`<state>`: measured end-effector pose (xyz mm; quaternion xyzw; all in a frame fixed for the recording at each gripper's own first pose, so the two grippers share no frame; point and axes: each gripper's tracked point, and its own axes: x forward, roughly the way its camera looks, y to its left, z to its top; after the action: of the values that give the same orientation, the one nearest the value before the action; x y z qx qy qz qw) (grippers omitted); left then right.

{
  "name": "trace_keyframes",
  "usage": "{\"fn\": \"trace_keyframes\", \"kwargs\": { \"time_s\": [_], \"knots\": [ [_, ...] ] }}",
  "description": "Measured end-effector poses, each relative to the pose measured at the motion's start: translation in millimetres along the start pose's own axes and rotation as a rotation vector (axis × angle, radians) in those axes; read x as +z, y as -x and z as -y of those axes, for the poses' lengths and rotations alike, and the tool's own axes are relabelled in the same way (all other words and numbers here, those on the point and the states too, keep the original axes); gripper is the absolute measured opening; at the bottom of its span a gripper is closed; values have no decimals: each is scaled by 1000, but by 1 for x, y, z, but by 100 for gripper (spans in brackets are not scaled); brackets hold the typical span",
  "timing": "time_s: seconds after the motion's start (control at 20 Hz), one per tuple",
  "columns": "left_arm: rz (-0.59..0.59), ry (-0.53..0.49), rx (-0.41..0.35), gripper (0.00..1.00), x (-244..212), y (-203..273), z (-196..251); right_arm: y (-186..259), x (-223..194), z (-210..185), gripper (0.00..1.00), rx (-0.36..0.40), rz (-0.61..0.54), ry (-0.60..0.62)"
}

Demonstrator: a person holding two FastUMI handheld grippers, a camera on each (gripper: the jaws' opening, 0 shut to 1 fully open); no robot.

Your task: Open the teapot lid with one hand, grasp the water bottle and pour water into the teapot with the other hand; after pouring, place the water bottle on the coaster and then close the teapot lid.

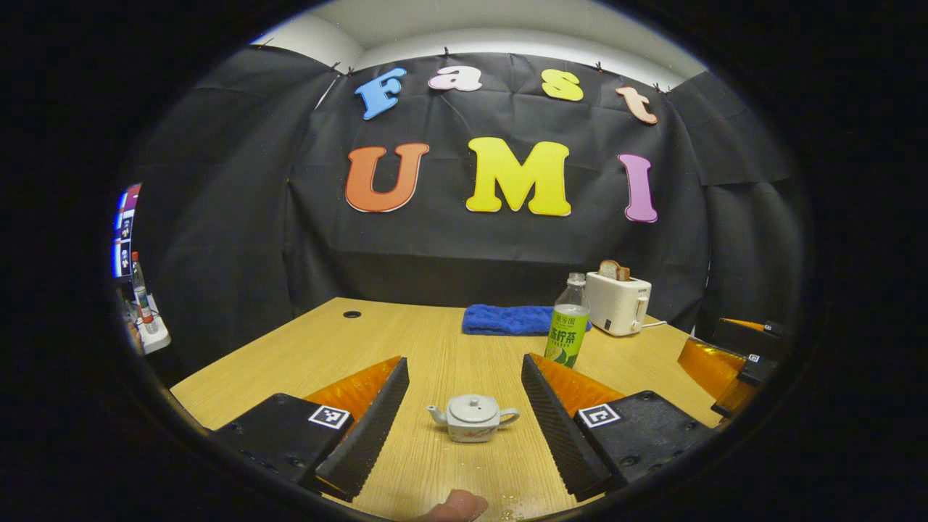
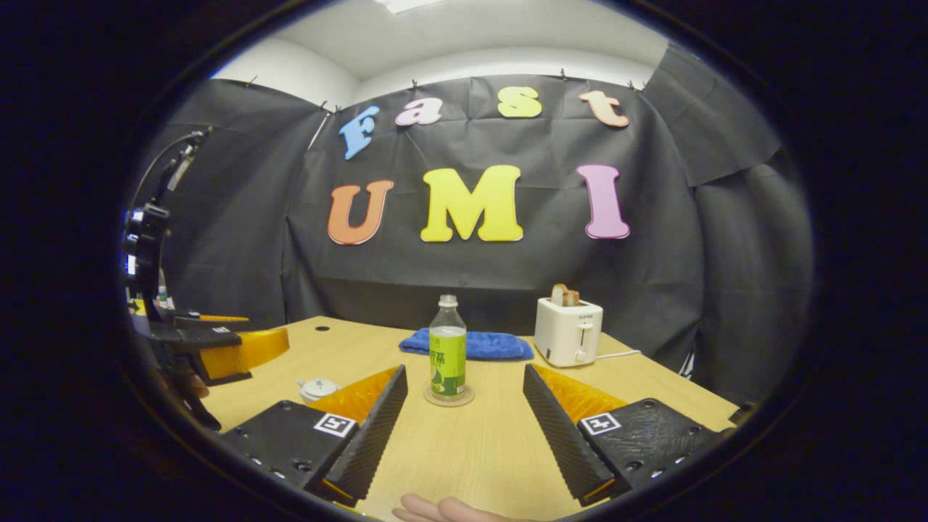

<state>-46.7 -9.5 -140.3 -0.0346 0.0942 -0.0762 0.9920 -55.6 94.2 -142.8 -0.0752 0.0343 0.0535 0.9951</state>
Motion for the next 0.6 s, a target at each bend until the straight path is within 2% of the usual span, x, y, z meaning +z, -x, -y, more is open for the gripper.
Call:
{"fn": "trace_keyframes", "kwargs": {
  "time_s": [0.1, 0.2, 0.45, 0.6],
  "knots": [
    [11, -17, 2, 98, 8, 15, -5, 8, 2, -6, 96, -27, -30, 7],
    [32, -31, 19, 98, 15, 28, -14, 14, 8, -17, 95, -24, -30, 7],
    [21, -74, 34, 98, 13, 34, -21, 18, 1, -26, 95, 5, -34, 19],
    [9, -78, 48, 98, 9, 32, -25, 14, 0, -19, 95, -19, -25, 21]
  ]
}}
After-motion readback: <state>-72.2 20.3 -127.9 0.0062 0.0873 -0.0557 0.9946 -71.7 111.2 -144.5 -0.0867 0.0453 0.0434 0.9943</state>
